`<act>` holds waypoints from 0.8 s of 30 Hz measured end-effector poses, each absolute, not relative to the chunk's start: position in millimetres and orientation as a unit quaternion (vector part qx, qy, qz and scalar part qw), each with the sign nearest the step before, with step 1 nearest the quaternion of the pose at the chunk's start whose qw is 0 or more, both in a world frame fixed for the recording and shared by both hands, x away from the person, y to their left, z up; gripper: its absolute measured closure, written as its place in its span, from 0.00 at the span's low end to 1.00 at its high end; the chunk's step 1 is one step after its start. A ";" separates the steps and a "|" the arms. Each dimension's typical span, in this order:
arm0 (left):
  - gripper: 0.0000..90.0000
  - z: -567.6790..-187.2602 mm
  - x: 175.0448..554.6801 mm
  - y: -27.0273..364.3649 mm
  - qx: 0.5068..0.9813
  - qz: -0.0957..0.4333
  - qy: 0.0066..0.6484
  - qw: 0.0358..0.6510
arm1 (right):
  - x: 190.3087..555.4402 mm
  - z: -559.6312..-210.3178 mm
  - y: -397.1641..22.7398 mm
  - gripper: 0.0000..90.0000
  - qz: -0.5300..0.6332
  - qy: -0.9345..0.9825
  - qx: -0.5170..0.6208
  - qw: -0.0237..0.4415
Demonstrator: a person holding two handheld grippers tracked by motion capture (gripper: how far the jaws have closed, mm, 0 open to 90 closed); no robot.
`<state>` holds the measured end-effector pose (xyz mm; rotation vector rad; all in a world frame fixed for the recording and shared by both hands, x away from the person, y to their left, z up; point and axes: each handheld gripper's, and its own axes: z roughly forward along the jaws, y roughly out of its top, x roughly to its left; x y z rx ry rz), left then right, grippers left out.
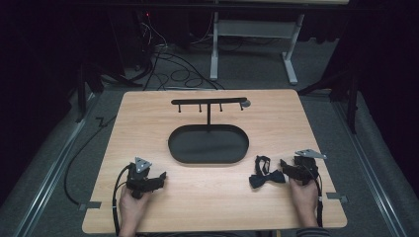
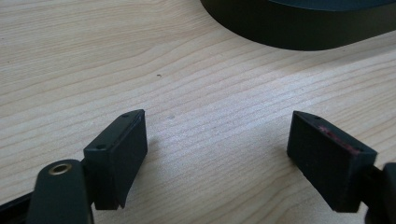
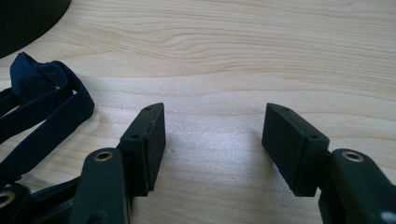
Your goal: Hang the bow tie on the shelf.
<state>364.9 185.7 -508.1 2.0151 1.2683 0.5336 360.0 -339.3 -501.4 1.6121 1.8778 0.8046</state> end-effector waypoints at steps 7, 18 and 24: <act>0.23 -508.1 364.9 185.7 0.776 0.205 0.488 0.344 | 359.6 -501.4 -338.5 0.46 0.296 0.694 0.599 0.268; 0.23 -508.1 364.9 185.6 0.776 0.205 0.488 0.343 | 359.7 -501.4 -338.7 0.45 0.297 0.694 0.599 0.267; 0.23 -508.1 364.9 185.7 0.776 0.206 0.488 0.343 | 359.9 -501.5 -339.1 0.43 0.301 0.695 0.597 0.263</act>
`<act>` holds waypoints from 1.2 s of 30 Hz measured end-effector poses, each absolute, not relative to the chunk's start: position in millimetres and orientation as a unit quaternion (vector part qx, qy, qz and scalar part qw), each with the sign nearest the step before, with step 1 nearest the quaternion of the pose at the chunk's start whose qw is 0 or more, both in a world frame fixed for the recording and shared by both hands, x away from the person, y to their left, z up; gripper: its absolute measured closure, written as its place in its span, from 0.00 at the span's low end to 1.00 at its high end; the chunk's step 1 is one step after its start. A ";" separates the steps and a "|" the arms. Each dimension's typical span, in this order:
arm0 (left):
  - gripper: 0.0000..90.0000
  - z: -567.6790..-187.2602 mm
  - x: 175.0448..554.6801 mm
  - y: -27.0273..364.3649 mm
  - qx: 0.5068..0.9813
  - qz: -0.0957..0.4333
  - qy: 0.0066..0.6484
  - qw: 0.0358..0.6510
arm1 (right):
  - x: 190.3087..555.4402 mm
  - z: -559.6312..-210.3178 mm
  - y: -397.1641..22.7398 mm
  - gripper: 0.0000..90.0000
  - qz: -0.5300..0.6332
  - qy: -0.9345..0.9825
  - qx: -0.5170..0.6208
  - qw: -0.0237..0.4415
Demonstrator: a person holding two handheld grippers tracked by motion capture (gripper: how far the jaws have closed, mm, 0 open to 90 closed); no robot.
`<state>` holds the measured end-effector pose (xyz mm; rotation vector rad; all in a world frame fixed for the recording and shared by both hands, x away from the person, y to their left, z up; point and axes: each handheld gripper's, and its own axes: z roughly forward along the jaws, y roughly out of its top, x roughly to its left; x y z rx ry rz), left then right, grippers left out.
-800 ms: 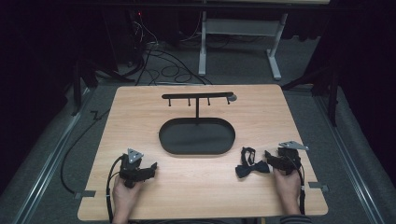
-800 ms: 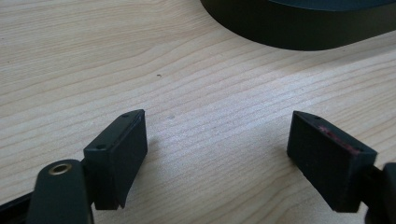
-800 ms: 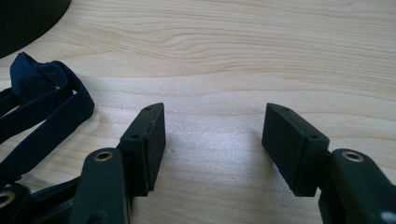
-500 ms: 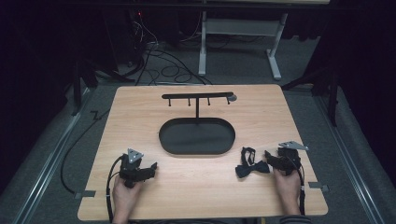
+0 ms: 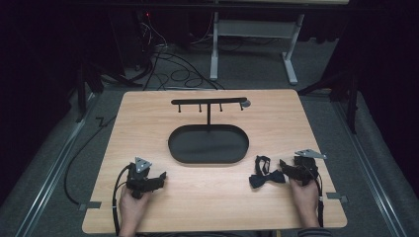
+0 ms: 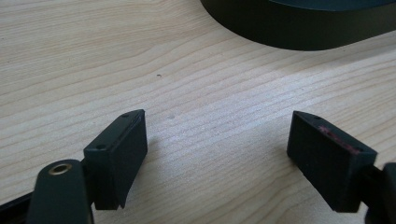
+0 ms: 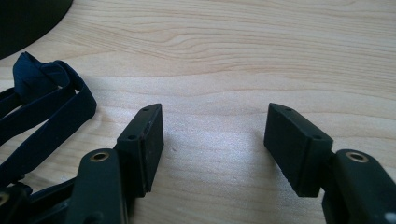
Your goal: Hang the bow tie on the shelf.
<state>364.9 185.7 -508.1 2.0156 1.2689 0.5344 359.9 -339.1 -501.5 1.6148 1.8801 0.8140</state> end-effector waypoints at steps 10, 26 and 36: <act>0.23 -508.1 364.8 185.6 0.775 0.205 0.489 0.344 | 359.6 -500.9 -345.7 0.46 0.328 0.692 0.597 0.239; 0.23 -508.1 364.8 185.6 0.775 0.205 0.489 0.344 | 346.3 -486.9 -339.9 0.67 0.359 0.695 0.589 0.205; 0.23 -508.1 364.8 185.6 0.775 0.205 0.489 0.344 | 353.4 -472.4 -319.6 0.63 0.364 0.719 0.555 0.207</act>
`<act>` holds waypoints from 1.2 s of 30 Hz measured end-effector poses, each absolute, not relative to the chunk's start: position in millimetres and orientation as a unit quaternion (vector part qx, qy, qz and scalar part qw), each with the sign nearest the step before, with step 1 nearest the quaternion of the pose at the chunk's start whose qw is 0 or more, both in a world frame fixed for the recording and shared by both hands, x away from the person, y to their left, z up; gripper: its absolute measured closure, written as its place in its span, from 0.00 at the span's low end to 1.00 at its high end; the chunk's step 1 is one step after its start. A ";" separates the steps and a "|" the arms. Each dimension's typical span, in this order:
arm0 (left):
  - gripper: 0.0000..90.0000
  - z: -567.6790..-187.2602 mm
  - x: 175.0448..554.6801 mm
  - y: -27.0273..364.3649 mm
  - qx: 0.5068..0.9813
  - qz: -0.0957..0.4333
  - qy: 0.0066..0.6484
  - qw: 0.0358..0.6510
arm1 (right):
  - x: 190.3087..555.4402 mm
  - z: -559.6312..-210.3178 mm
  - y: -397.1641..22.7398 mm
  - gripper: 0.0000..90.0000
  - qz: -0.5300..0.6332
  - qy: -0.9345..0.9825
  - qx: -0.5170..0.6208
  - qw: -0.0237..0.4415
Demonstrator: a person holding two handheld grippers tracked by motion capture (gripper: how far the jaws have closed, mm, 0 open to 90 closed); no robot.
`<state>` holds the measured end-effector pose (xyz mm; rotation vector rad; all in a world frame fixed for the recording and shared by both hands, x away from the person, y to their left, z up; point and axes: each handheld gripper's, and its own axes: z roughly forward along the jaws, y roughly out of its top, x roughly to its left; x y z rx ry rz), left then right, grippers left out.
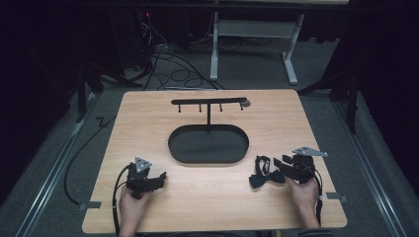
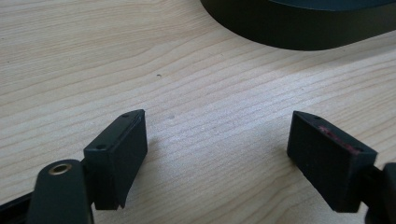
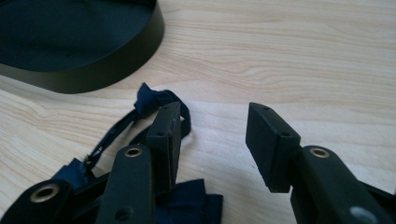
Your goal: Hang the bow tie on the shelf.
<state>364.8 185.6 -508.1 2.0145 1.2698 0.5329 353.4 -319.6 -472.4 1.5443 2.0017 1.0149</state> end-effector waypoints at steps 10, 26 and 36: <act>0.23 -508.1 364.9 185.6 0.775 0.205 0.489 0.344 | 366.7 -470.3 -303.6 0.63 0.368 0.728 0.544 0.197; 0.23 -508.1 364.8 185.6 0.775 0.205 0.489 0.343 | 390.2 -481.8 -291.5 0.79 0.337 0.753 0.539 0.167; 0.23 -508.1 364.8 185.6 0.775 0.205 0.489 0.343 | 390.6 -484.2 -289.9 0.99 0.328 0.770 0.524 0.156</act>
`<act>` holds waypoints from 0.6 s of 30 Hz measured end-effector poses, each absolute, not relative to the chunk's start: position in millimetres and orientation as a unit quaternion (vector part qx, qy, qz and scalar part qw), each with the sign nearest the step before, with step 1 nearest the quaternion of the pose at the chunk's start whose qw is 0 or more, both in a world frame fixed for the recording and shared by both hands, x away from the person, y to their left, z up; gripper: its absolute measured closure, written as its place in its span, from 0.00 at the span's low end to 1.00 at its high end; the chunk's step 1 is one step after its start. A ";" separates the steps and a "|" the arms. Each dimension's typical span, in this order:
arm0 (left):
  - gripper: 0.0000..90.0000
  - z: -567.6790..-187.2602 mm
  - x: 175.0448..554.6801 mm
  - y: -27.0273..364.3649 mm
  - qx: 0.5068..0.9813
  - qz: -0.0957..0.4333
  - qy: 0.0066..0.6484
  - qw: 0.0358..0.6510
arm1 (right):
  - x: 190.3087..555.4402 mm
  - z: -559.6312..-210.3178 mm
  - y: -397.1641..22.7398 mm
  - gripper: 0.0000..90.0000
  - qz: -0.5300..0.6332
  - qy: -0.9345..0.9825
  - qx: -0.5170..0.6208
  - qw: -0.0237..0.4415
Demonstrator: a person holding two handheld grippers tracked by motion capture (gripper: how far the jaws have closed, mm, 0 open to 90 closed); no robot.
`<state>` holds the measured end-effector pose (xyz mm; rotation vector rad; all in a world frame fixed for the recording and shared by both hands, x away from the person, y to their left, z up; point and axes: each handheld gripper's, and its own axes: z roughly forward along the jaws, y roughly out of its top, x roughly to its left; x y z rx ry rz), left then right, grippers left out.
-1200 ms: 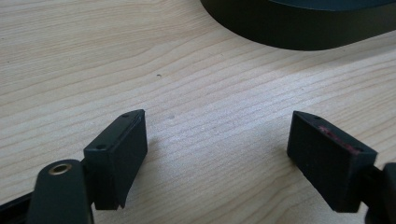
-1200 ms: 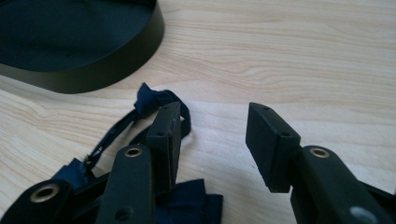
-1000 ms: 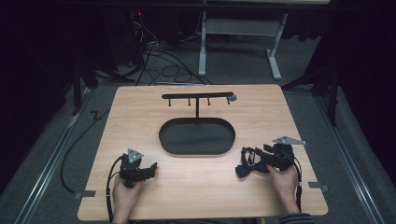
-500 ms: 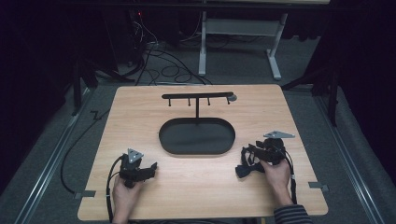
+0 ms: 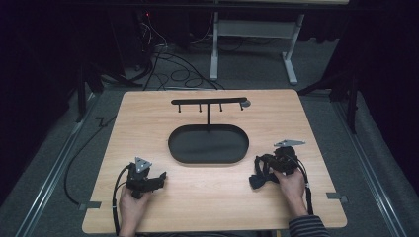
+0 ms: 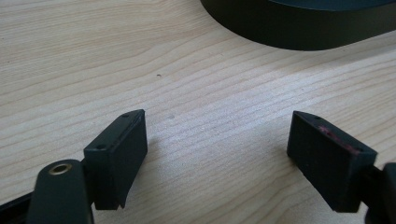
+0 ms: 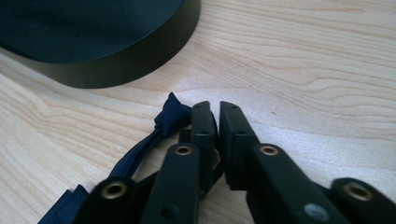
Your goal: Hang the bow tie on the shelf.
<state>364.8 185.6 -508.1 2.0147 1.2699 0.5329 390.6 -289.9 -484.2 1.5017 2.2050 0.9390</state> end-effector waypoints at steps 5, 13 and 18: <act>0.23 -508.1 364.8 185.6 0.775 0.205 0.489 0.344 | 387.1 -482.0 -291.0 1.00 0.338 0.772 0.516 0.156; 0.23 -508.1 364.8 185.6 0.775 0.205 0.489 0.344 | 373.6 -462.4 -291.8 1.00 0.371 0.763 0.498 0.179; 0.23 -508.1 364.8 185.6 0.775 0.205 0.489 0.344 | 368.7 -449.2 -291.2 1.00 0.378 0.764 0.486 0.193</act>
